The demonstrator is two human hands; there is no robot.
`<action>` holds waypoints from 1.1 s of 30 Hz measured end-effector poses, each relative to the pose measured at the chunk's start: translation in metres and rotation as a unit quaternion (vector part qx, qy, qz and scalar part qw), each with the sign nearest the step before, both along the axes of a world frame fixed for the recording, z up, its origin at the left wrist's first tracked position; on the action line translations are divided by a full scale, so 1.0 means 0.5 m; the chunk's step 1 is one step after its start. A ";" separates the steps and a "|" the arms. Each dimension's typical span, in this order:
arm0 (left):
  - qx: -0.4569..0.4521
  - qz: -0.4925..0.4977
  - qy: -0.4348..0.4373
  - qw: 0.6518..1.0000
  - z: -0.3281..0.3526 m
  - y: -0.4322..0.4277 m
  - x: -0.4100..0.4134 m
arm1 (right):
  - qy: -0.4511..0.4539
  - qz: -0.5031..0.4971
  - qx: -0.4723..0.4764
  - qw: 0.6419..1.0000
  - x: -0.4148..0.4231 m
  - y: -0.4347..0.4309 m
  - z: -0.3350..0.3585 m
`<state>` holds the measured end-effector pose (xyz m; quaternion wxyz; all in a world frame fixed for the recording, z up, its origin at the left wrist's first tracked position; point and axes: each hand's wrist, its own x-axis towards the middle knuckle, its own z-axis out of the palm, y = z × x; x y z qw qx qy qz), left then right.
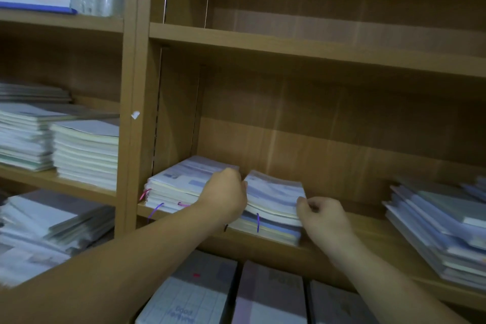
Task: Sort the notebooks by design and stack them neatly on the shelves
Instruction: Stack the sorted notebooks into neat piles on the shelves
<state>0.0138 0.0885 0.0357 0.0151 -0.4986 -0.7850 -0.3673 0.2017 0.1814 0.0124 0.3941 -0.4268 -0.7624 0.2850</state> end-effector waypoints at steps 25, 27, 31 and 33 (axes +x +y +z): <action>0.222 -0.076 -0.238 0.942 -0.161 -0.098 0.000 | -0.020 0.122 -0.010 0.992 0.044 -0.021 -0.055; 0.222 -0.071 -0.235 0.944 -0.164 -0.098 -0.005 | -0.020 0.124 -0.005 0.992 0.045 -0.017 -0.058; 0.225 -0.065 -0.198 0.952 -0.162 -0.100 0.000 | -0.010 0.121 0.037 0.992 0.050 -0.020 -0.060; 0.226 -0.071 -0.183 0.954 -0.156 -0.103 0.006 | -0.016 0.106 0.082 0.991 0.051 -0.024 -0.060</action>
